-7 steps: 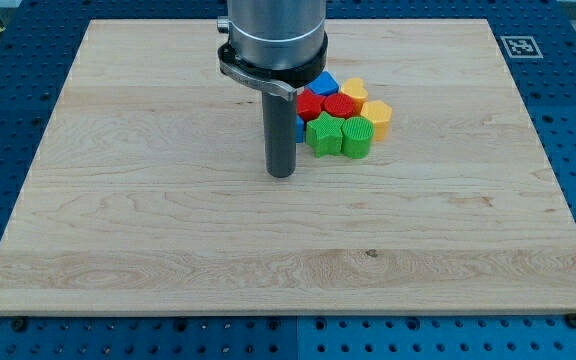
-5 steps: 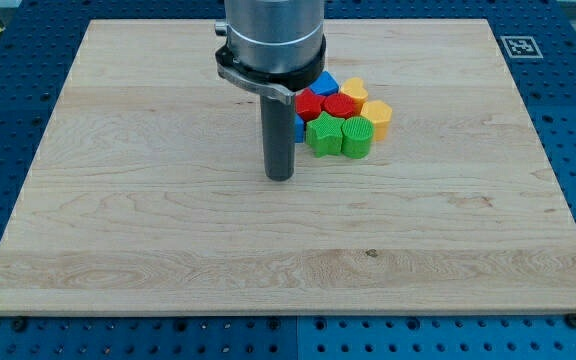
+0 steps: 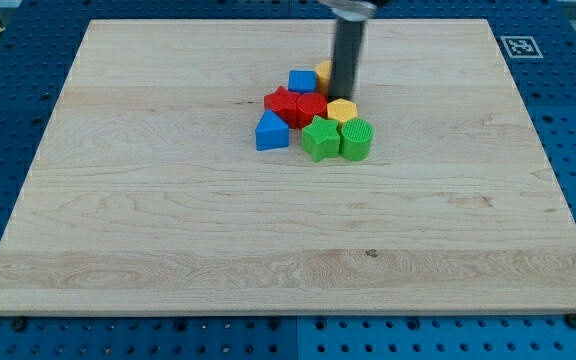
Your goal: Separate the blue cube from the group of blocks
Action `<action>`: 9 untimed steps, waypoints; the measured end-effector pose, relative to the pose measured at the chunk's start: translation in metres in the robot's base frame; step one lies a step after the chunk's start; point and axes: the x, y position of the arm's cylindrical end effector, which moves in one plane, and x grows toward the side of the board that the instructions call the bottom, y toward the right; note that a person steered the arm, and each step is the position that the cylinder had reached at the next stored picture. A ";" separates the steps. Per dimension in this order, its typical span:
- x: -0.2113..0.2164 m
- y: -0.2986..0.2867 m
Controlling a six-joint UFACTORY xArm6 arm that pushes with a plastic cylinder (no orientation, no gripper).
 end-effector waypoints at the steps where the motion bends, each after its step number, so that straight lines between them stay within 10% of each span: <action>1: -0.019 -0.034; 5: -0.002 -0.050; 7: -0.069 -0.168; 9: -0.062 -0.087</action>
